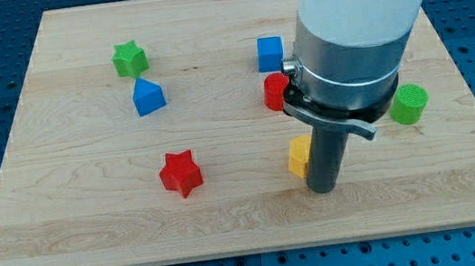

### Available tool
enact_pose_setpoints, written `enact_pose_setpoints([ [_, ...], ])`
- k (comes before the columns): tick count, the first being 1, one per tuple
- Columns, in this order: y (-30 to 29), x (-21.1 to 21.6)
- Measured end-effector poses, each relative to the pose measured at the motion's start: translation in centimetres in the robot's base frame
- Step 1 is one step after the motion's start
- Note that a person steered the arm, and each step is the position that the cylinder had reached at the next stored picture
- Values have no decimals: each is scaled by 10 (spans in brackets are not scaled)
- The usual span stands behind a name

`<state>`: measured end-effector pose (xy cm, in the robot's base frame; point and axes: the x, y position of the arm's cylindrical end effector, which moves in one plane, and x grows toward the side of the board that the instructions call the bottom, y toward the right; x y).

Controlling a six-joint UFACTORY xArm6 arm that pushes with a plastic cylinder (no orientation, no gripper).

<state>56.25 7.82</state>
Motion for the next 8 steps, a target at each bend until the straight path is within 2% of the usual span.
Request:
enact_pose_setpoints([
  [1, -1, -18],
  [4, 12, -19],
  [6, 103, -19],
  [8, 143, -20],
])
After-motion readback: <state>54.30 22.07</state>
